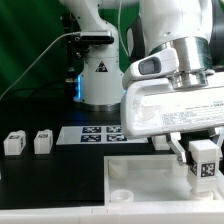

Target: Assemble one leg

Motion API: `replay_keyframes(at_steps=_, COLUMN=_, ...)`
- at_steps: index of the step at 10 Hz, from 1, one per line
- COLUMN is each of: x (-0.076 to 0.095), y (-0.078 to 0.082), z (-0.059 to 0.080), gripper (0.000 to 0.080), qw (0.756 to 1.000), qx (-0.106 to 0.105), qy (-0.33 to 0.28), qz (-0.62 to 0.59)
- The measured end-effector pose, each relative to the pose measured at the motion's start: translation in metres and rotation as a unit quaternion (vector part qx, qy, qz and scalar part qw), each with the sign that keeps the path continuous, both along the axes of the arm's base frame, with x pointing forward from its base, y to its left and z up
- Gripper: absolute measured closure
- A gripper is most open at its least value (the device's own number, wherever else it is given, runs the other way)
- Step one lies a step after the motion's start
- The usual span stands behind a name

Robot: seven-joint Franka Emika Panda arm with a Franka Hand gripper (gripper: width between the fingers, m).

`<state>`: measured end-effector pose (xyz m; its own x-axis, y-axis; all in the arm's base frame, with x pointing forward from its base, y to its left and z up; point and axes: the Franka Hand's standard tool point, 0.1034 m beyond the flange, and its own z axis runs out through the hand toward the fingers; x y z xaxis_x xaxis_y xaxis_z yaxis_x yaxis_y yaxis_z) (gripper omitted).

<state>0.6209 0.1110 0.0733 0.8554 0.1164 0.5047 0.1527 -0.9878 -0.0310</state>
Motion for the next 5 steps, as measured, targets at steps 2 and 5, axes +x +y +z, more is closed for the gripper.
replay_keyframes(at_steps=2, x=-0.0003, y=0.0, z=-0.0004, gripper=0.05, qw=1.0, qx=0.0, qy=0.0, qz=0.001)
replay_keyframes(at_steps=5, x=-0.0003, y=0.0, z=-0.0005, gripper=0.0179, qw=1.0, qx=-0.001, qy=0.0, qz=0.001)
